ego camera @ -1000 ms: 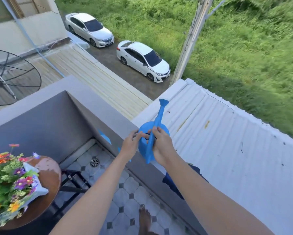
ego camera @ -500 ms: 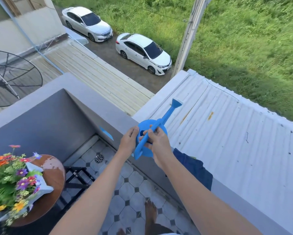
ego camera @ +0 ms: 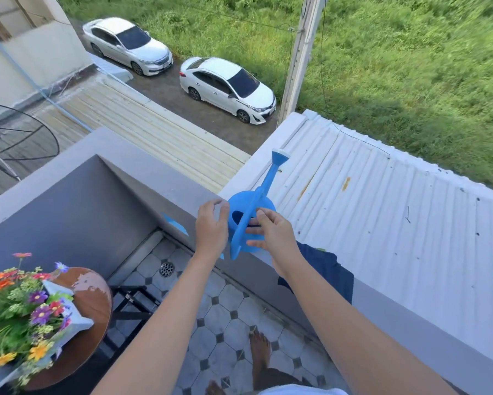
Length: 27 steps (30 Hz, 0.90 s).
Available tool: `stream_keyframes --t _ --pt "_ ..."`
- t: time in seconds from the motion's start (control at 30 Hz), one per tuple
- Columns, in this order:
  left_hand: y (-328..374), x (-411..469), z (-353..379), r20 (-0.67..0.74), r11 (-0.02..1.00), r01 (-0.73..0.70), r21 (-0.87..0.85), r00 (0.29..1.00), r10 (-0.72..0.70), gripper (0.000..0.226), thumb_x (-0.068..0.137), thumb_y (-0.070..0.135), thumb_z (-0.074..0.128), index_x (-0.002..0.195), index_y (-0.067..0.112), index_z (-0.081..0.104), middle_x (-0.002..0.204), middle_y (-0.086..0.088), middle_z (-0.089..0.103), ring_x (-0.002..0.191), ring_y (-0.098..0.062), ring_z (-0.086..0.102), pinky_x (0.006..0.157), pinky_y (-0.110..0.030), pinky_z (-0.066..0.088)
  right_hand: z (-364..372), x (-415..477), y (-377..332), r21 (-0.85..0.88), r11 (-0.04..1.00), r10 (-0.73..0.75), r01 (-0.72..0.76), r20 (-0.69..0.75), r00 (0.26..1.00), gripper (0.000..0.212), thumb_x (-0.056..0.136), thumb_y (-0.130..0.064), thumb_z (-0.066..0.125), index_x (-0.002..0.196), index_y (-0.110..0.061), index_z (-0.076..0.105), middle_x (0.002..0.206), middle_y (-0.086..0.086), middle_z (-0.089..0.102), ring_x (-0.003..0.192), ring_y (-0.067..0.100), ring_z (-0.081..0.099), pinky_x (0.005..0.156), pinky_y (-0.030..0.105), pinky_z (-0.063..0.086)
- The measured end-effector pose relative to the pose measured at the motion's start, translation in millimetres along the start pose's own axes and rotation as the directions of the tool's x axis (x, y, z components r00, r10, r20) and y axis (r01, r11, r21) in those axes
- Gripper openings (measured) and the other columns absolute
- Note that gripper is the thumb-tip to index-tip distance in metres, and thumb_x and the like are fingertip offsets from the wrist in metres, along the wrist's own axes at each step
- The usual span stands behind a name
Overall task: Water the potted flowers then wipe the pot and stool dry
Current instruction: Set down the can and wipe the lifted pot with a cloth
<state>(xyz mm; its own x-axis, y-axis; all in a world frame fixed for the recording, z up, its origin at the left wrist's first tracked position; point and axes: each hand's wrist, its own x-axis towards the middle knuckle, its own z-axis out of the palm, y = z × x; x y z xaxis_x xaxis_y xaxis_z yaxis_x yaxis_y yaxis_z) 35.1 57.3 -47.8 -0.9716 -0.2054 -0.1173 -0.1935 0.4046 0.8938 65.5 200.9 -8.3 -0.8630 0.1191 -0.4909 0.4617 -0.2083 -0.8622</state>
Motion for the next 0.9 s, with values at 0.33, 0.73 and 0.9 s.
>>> stream_keyframes --t 0.33,0.73,0.9 --pt "83 -59 55 0.063 0.794 -0.606 0.044 0.795 0.604 0.020 0.095 0.020 0.057 0.111 0.009 0.061 0.109 -0.002 0.059 0.102 -0.011 0.055 0.088 -0.015 0.041 -117 -2 37 -0.291 0.957 -0.094 -0.019 -0.368 0.925 0.014 0.096 -0.019 0.054 0.105 -0.023 0.064 0.086 0.000 0.064 0.070 0.016 0.057 0.065 0.032 0.050" --pt "-16 -104 161 0.350 0.885 -0.094 0.455 0.933 -0.081 0.075 0.081 0.053 0.067 0.133 0.006 0.042 0.128 -0.013 0.047 0.120 -0.028 0.044 0.097 -0.038 0.042 -200 20 90 -0.771 0.633 -0.152 -0.071 -0.214 0.965 0.064 0.087 0.002 0.054 0.145 -0.024 0.047 0.150 0.001 0.045 0.138 0.025 0.037 0.106 0.037 0.041" --pt "-16 -106 176 0.261 0.931 0.012 0.365 0.958 -0.115 0.074 0.070 0.041 0.083 0.123 0.008 0.044 0.119 -0.010 0.048 0.108 -0.026 0.052 0.086 -0.036 0.049 -199 40 80 -0.888 0.436 0.080 -0.149 -0.126 0.989 0.082 0.091 -0.021 0.066 0.159 -0.030 0.020 0.150 0.004 0.046 0.137 0.027 0.040 0.105 0.043 0.037"
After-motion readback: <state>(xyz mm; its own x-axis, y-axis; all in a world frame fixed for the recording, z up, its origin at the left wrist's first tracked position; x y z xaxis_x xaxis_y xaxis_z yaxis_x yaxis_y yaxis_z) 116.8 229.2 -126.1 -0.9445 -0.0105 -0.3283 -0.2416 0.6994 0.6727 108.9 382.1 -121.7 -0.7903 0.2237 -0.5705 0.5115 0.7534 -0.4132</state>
